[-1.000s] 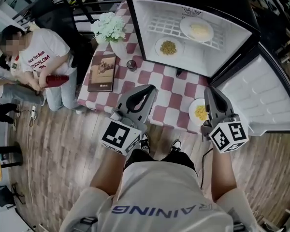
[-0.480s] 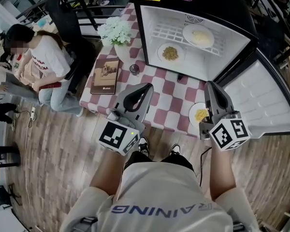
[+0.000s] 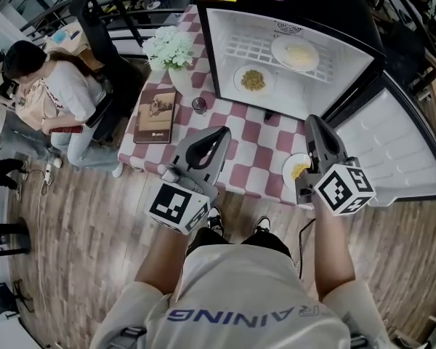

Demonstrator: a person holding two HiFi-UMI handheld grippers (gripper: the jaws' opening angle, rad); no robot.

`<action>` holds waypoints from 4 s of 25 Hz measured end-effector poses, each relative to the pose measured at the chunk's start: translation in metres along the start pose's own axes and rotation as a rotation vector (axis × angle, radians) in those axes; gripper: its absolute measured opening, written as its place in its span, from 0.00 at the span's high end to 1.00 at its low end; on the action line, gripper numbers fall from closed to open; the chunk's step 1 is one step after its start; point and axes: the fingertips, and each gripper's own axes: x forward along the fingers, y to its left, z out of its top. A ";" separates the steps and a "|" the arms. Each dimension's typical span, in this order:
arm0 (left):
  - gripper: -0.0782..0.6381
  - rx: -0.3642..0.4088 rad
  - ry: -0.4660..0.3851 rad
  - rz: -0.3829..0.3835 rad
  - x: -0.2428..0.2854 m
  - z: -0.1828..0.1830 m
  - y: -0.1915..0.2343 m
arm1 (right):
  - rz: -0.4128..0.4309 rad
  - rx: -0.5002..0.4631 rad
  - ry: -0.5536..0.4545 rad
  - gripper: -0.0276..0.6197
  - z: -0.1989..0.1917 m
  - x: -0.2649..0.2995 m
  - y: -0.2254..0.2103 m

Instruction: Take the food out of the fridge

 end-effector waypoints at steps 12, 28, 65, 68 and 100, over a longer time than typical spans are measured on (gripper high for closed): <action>0.88 -0.034 0.005 -0.014 -0.005 -0.011 0.022 | -0.082 0.555 0.003 0.78 -0.024 0.066 -0.035; 0.88 -0.075 0.046 -0.030 0.011 -0.040 0.064 | -0.270 1.043 -0.250 0.77 -0.026 0.153 -0.114; 0.88 -0.094 0.073 -0.049 0.014 -0.055 0.058 | -0.270 1.127 -0.220 0.91 -0.036 0.147 -0.116; 0.88 -0.094 0.076 -0.050 0.015 -0.055 0.057 | -0.248 1.137 -0.225 0.85 -0.032 0.152 -0.116; 0.88 -0.086 0.079 -0.013 0.011 -0.057 0.031 | 0.008 1.142 -0.032 0.91 -0.055 0.069 -0.051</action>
